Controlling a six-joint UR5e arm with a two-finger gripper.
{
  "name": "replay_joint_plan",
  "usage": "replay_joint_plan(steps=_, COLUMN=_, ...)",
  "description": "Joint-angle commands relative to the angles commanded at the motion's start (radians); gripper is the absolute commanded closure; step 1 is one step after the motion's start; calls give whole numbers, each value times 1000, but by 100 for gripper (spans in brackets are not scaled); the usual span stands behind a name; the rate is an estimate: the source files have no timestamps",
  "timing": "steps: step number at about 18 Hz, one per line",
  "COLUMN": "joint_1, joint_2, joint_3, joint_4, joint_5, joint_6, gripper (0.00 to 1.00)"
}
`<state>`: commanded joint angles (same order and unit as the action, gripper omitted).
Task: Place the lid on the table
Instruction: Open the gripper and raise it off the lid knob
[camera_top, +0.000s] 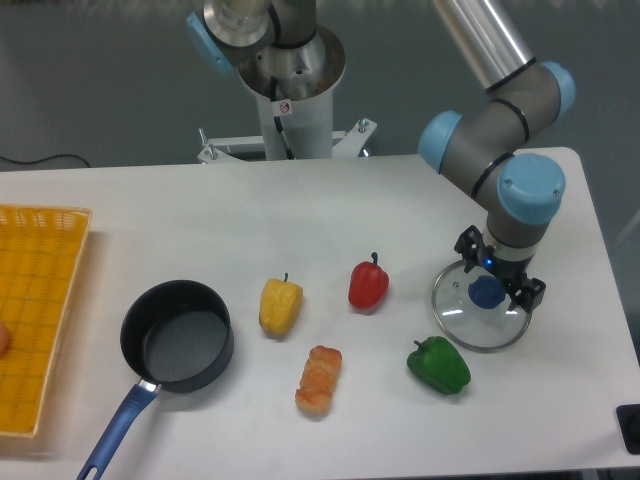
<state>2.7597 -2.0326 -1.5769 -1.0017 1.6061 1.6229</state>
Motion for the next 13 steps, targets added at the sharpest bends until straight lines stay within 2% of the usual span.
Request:
replay_joint_plan(steps=3, joint_1=-2, joint_2=28, joint_3=-3, joint_4=-12, joint_5=-3, joint_6=86, gripper=0)
replay_joint_plan(steps=6, joint_1=0, joint_2=54, joint_3=-2, joint_4=-46, joint_5=-11, joint_6=239, gripper=0)
replay_joint_plan(steps=10, joint_1=0, joint_2=68, joint_3=5, joint_4=-75, joint_5=-25, joint_6=261, gripper=0)
replay_joint_plan(steps=13, joint_1=3, joint_2=92, joint_3=23, joint_4=-141, joint_5=-31, joint_6=269, gripper=0)
